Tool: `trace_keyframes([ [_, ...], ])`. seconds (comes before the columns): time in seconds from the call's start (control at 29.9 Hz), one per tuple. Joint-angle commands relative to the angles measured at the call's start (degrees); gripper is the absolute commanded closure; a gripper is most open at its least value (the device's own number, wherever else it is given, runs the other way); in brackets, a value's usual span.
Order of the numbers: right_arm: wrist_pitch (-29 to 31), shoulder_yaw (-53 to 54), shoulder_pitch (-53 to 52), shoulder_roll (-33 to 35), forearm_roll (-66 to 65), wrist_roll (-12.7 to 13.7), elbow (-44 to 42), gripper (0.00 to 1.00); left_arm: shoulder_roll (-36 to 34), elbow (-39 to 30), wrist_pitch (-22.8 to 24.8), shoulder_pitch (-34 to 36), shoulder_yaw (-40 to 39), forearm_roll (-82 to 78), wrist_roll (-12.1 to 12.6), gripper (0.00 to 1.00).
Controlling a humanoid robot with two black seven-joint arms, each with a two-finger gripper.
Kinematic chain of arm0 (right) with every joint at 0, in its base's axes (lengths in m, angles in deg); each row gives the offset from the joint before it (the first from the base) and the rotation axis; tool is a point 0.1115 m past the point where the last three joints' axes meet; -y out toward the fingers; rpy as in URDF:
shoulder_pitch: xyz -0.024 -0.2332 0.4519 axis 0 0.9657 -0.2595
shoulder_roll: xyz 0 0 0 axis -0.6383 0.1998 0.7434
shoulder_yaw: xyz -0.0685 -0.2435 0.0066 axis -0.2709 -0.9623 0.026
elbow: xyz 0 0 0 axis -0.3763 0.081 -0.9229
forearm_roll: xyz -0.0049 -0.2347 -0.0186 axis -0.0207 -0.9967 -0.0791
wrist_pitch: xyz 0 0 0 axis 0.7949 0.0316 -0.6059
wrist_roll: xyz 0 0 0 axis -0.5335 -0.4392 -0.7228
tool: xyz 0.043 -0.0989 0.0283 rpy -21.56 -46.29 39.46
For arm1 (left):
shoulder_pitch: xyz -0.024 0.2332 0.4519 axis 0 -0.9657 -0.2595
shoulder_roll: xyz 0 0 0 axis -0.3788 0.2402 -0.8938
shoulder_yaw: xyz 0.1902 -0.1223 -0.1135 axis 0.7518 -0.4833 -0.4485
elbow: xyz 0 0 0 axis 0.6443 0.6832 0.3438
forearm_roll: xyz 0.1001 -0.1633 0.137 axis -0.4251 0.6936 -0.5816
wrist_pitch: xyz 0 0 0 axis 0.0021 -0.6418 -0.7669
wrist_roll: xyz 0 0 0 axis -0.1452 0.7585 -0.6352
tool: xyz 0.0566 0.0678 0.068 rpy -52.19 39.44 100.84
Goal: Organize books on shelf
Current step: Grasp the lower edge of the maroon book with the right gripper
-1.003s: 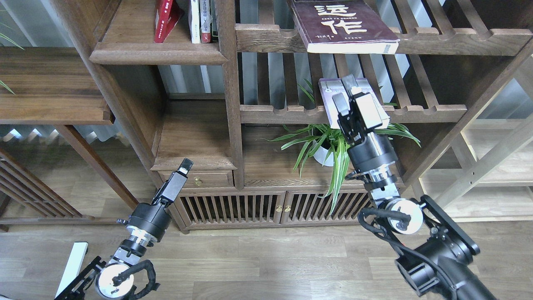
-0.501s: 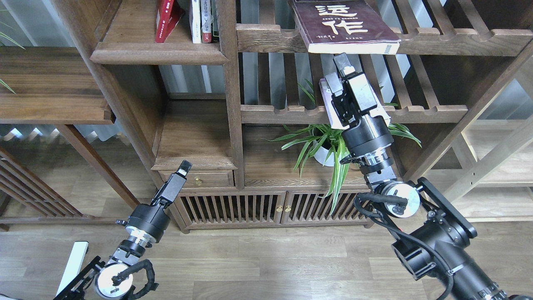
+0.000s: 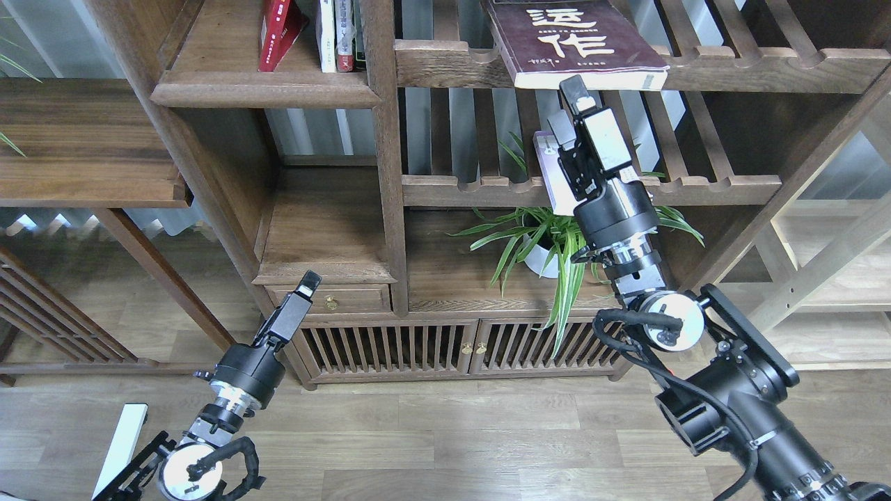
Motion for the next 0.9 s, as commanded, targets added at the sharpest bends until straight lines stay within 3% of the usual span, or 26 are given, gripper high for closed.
trace_keyframes([
  [0.0,-1.5,0.0,-1.3,0.0,0.0,0.0,0.0,0.01,-0.4,-0.3,0.0,-0.2,-0.2,0.0,0.0,0.01],
  [0.87,-11.0,4.2,-4.1,-1.2,0.5,-0.3,-1.1,0.01,-0.6,-0.4,0.0,-0.1,-0.8,0.1,-0.1,0.01],
])
